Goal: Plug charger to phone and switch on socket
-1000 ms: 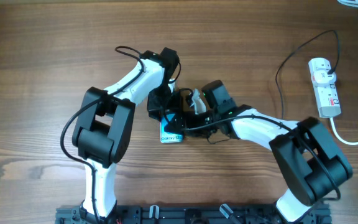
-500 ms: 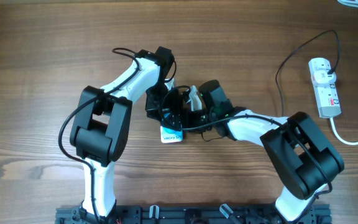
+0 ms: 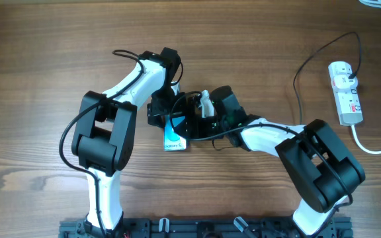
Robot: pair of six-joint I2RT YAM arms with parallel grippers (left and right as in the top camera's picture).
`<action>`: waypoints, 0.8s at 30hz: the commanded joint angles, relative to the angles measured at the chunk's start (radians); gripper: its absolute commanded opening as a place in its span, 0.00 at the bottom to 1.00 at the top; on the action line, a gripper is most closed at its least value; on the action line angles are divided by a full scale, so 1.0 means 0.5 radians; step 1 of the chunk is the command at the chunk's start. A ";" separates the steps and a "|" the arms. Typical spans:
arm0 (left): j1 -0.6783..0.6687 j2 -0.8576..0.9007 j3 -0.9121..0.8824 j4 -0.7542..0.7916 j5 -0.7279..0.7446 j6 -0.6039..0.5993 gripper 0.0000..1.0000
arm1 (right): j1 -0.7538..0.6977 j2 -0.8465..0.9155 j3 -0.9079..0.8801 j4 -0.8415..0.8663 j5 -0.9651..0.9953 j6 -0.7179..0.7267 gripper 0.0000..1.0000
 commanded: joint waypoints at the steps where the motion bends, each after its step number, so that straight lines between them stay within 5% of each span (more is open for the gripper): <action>1: -0.097 0.094 -0.060 0.072 0.165 0.208 1.00 | 0.054 0.101 -0.026 -0.031 0.094 0.061 0.42; 12: -0.097 0.094 -0.060 0.072 0.165 0.209 1.00 | 0.144 0.101 -0.026 0.024 0.304 0.171 0.29; 17: -0.097 0.094 -0.060 0.072 0.165 0.209 1.00 | 0.184 0.110 -0.026 0.078 0.293 0.217 0.13; 24: -0.097 0.094 -0.060 0.072 0.165 0.210 1.00 | 0.206 0.110 -0.026 0.123 0.277 0.217 0.20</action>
